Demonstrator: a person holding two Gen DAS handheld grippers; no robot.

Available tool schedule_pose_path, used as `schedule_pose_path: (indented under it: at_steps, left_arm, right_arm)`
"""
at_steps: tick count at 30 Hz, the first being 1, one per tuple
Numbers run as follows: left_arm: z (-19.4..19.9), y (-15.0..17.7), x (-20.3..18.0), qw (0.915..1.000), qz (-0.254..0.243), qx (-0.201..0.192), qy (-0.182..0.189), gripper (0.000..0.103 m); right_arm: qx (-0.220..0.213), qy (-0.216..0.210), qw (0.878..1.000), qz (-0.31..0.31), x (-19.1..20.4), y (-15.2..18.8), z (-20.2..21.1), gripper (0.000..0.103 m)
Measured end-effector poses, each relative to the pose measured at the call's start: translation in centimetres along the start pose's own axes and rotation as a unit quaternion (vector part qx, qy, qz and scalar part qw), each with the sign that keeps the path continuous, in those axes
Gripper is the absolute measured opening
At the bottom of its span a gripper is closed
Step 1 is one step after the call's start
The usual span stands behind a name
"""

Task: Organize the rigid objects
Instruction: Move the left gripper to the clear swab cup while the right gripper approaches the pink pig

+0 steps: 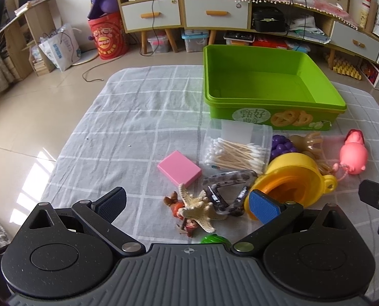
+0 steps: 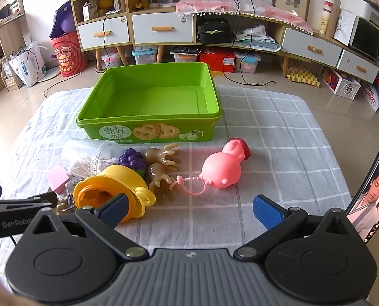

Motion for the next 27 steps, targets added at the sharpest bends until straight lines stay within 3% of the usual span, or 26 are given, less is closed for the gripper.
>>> schedule_pose_path:
  at_steps: [4, 11, 18, 20, 24, 27]
  left_arm:
    - [-0.1, -0.2, 0.8, 0.9999, 0.001, -0.006, -0.015, 0.101]
    - [0.4, -0.8, 1.1, 0.9991, -0.011, -0.039, -0.011, 0.101]
    - [1.4, -1.8, 1.5, 0.9962, -0.052, -0.068, 0.016, 0.101]
    - [1.5, -1.9, 1.1, 0.9943, -0.069, -0.071, 0.04, 0.101]
    - [1.5, -1.8, 0.2, 0.9875, -0.124, -0.07, 0.067, 0.101]
    - [0.5, -1.9, 0.5, 0.9873, -0.126, -0.065, 0.072, 0.101]
  right_arm:
    - [0.004, 0.0, 1.0, 0.0, 0.0, 0.0, -0.2, 0.092]
    - [0.012, -0.023, 1.0, -0.002, 0.4, -0.1, -0.3, 0.092]
    - [0.017, -0.097, 0.995, 0.004, 1.8, -0.9, -0.6, 0.092]
    - [0.017, -0.118, 0.993, 0.004, 2.1, -0.9, -0.7, 0.092]
    - [0.015, -0.129, 0.991, 0.009, 2.2, -0.7, -1.0, 0.092]
    - [0.014, -0.123, 0.992, 0.013, 1.5, -0.8, -1.5, 0.092]
Point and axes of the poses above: each gripper's, at about its wrist camera, not at the fingertips, and z roughly against the way its jaws point, x to its left, y to its underside, the point moved 10 cm from there along -z, roughly the way its jaws point, and after that the axes turned 1 degree about y, right-handed, at the moved point
